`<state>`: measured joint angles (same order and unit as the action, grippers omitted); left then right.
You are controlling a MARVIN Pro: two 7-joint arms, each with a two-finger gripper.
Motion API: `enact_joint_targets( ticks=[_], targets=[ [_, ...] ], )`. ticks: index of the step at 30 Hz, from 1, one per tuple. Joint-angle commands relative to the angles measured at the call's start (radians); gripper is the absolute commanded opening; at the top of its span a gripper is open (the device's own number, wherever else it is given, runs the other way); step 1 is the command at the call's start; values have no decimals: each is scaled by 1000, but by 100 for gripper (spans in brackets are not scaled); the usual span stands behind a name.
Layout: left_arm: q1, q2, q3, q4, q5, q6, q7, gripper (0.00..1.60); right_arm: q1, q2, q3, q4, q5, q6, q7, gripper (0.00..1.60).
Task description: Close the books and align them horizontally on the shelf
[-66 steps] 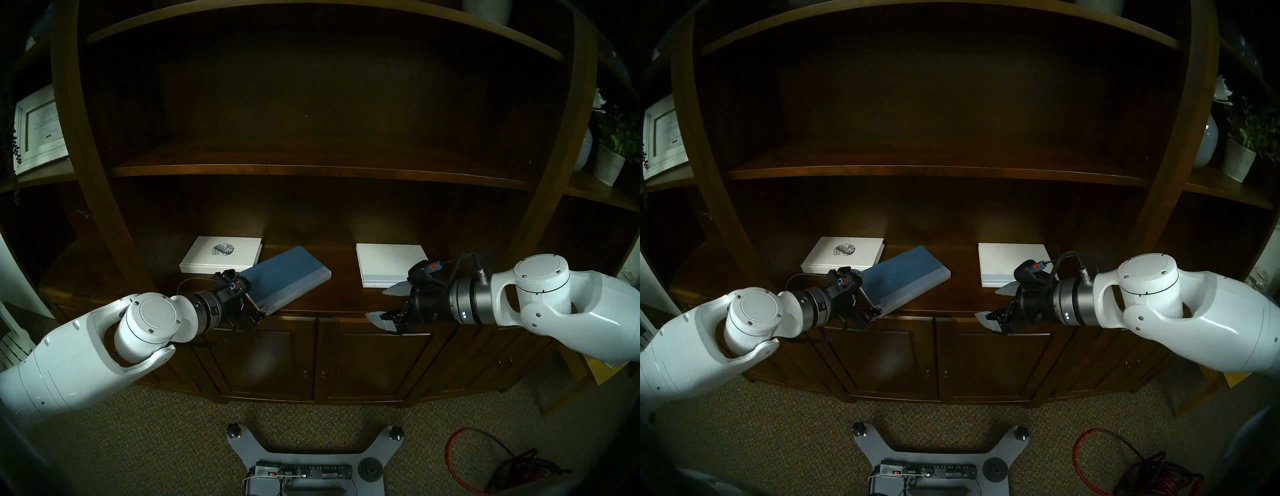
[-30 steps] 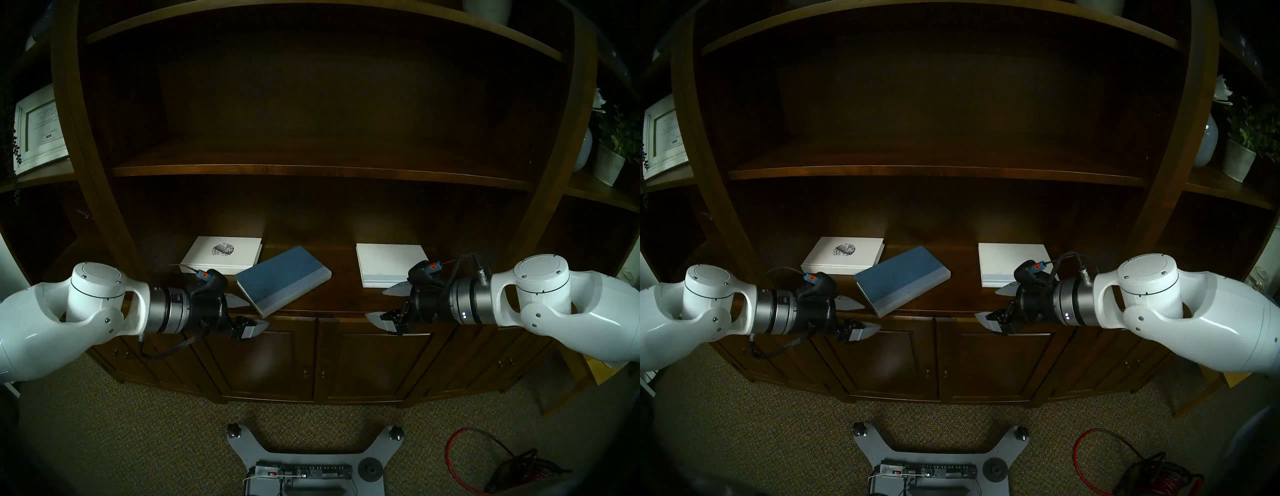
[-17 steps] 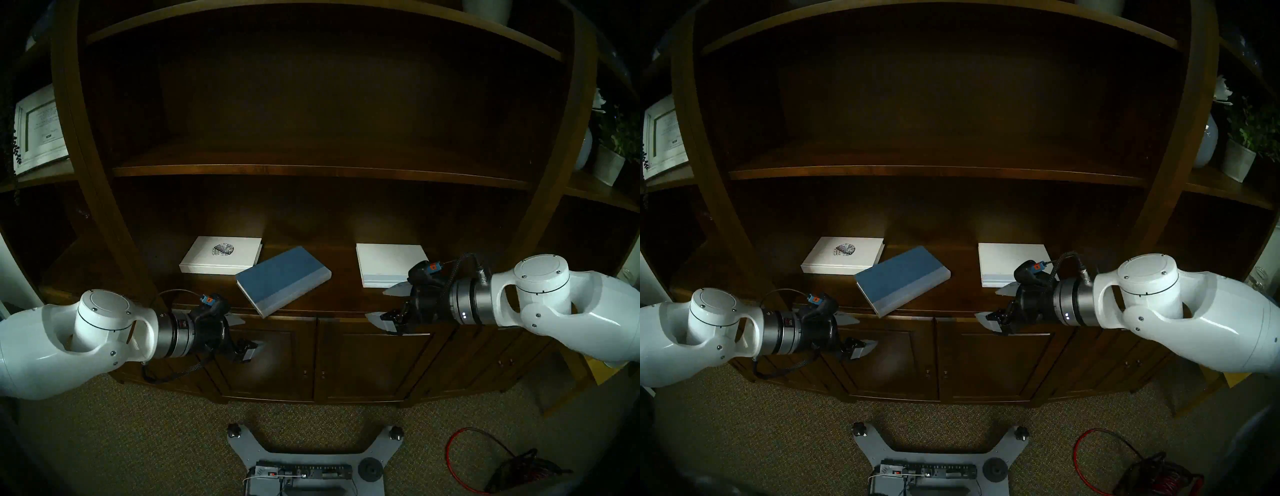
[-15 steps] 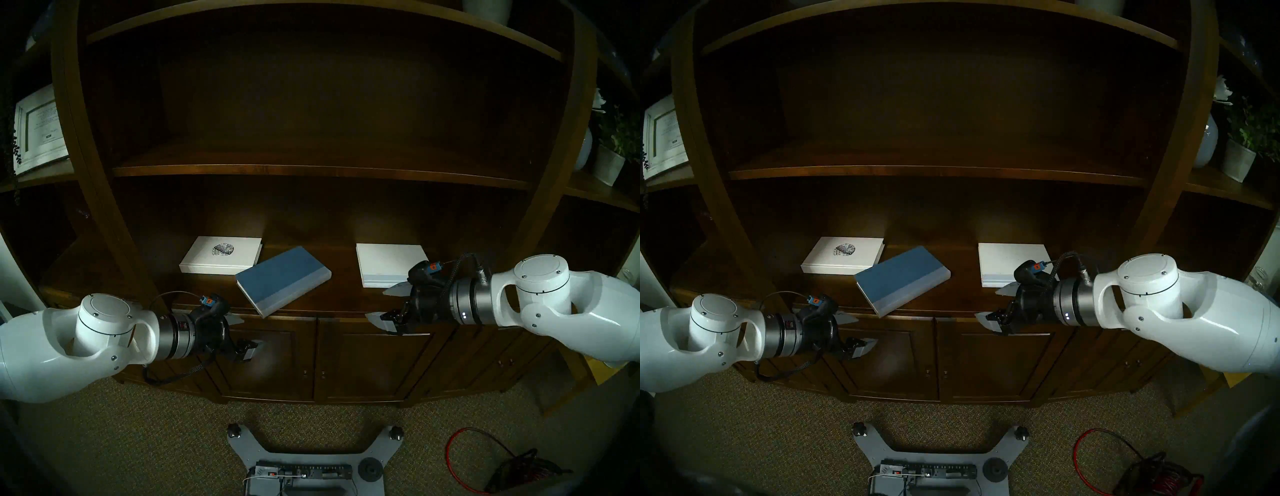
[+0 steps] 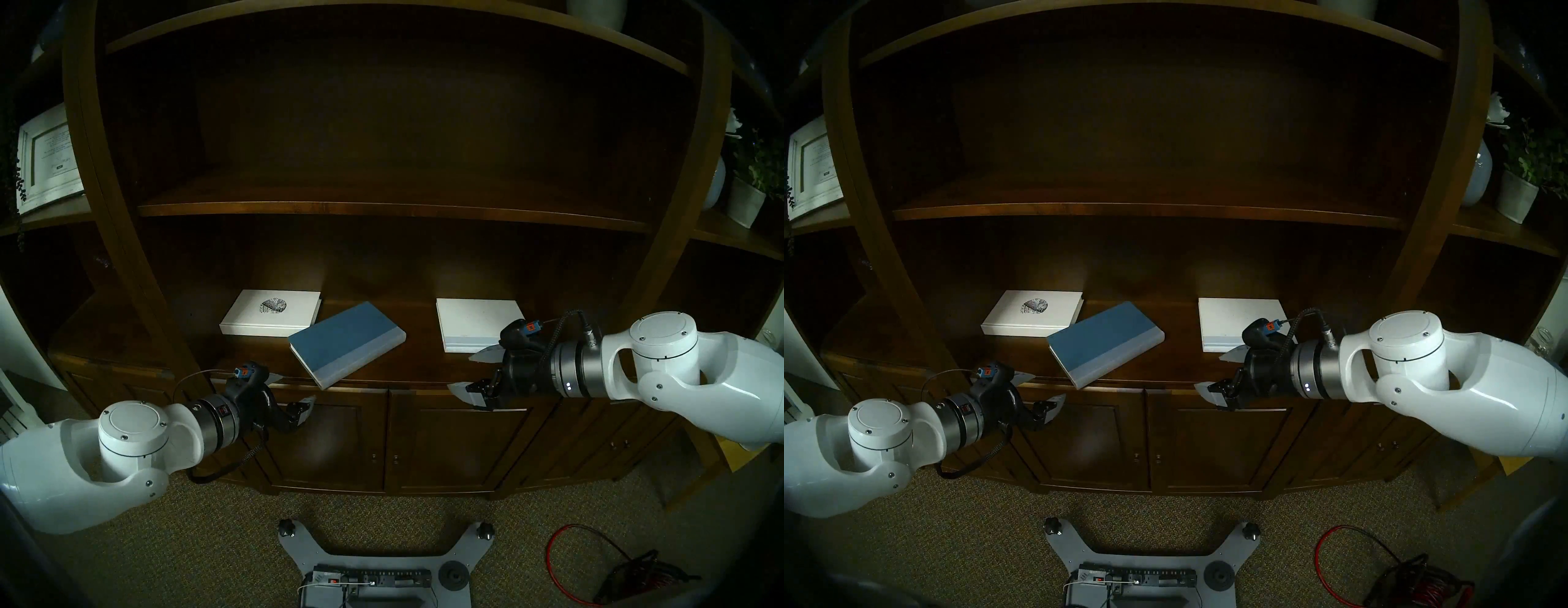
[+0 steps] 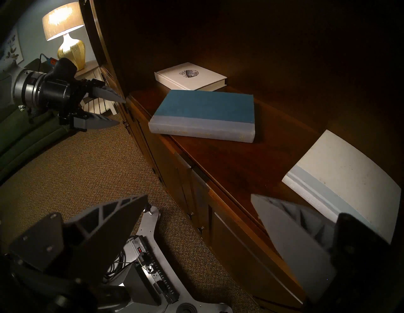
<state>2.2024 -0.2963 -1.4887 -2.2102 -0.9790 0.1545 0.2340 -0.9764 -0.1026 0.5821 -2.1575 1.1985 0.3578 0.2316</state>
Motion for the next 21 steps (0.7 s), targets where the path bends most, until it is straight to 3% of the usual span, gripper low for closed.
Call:
enact_joint_targets(
  ticks=[1,9,21],
  targets=[
    [-103,-55,50,8,11,-12,-23,160,11,1,28,-3,1,-16,-1,160],
    [-170,-99,93,20,27,25,-37,160,14,1,25,-3,1,-15,-1,160],
    [-274,-228,141,69,97,120,-80,160,16,1,23,-3,1,-13,-1,160]
  ],
)
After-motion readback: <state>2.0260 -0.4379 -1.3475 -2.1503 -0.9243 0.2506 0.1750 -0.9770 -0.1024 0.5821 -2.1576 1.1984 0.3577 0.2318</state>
